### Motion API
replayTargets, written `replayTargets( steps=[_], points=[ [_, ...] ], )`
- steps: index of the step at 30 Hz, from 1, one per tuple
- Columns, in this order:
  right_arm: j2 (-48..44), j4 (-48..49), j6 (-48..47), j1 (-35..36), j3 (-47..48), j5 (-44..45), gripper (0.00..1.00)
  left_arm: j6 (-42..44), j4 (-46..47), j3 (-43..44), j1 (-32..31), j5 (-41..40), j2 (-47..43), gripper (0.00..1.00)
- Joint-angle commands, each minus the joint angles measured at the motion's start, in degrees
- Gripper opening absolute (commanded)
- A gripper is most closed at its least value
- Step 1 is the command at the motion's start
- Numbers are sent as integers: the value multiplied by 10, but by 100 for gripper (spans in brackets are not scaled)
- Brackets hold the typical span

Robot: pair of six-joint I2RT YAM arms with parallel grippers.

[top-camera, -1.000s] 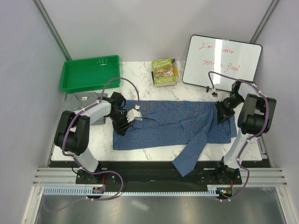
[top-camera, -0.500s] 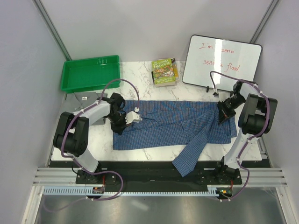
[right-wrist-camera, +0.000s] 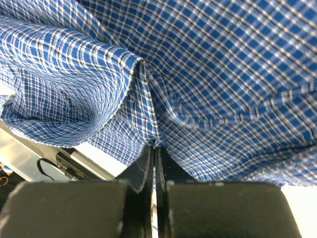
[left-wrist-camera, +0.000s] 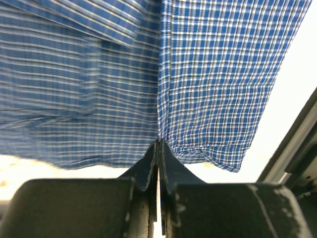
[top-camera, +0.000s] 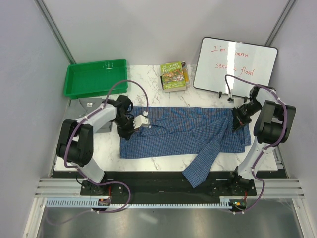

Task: Fold and stack the long sleeve shirts
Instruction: Fold the shirt

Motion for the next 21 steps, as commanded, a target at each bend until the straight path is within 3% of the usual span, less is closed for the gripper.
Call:
replayTargets(
  steps=[1,21],
  points=[
    [-37,-14,-21,-21,0,-16,0,20,-21,53,-2,19,-22,2],
    [-58,-27,-50,-75,-23,-52,0,27,8,124,-2,-7,49,2]
  ],
)
